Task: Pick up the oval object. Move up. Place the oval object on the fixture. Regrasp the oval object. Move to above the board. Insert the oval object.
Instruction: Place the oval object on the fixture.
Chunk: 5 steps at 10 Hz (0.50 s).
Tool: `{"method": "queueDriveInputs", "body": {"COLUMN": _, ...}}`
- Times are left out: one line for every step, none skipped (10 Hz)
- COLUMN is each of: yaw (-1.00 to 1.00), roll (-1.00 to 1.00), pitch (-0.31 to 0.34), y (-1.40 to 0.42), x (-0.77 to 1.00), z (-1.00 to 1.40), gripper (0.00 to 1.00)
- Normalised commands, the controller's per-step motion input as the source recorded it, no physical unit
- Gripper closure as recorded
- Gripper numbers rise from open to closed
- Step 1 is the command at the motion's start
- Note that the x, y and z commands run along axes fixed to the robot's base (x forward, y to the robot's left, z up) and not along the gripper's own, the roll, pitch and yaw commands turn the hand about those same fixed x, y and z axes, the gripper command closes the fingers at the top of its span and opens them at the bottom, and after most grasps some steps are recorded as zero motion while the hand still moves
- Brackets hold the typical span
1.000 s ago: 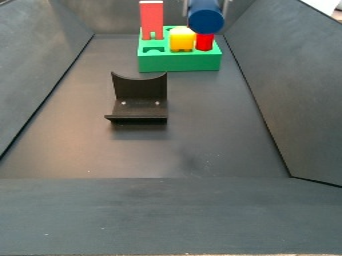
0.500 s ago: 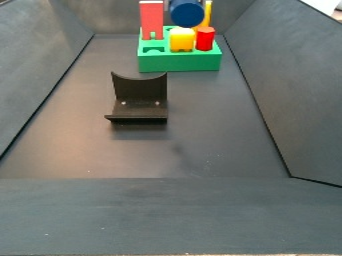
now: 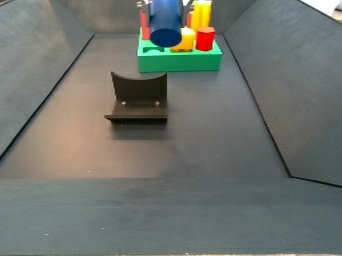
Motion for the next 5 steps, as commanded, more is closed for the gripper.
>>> {"method": "queueDriveInputs", "body": {"yaw": -0.11, "roll": -1.00, "pitch": 0.006, "y": 0.08, "x": 0.88, "z": -0.07, "gripper": 1.00}}
{"method": "queueDriveInputs", "body": {"yaw": -0.11, "roll": -1.00, "pitch": 0.017, "y": 0.07, "x": 0.80, "z": -0.05, "gripper": 1.00}}
{"method": "queueDriveInputs", "body": {"yaw": -0.12, "roll": -1.00, "pitch": 0.030, "y": 0.05, "x": 0.69, "z": -0.03, "gripper": 1.00}}
{"method": "queueDriveInputs", "body": {"yaw": -0.12, "roll": -1.00, "pitch": 0.041, "y": 0.05, "x": 0.61, "z": -0.02, "gripper": 1.00}}
{"method": "queueDriveInputs", "body": {"yaw": -0.10, "roll": -0.77, "pitch": 0.041, "y": 0.05, "x": 0.51, "z": -0.02, "gripper": 1.00}}
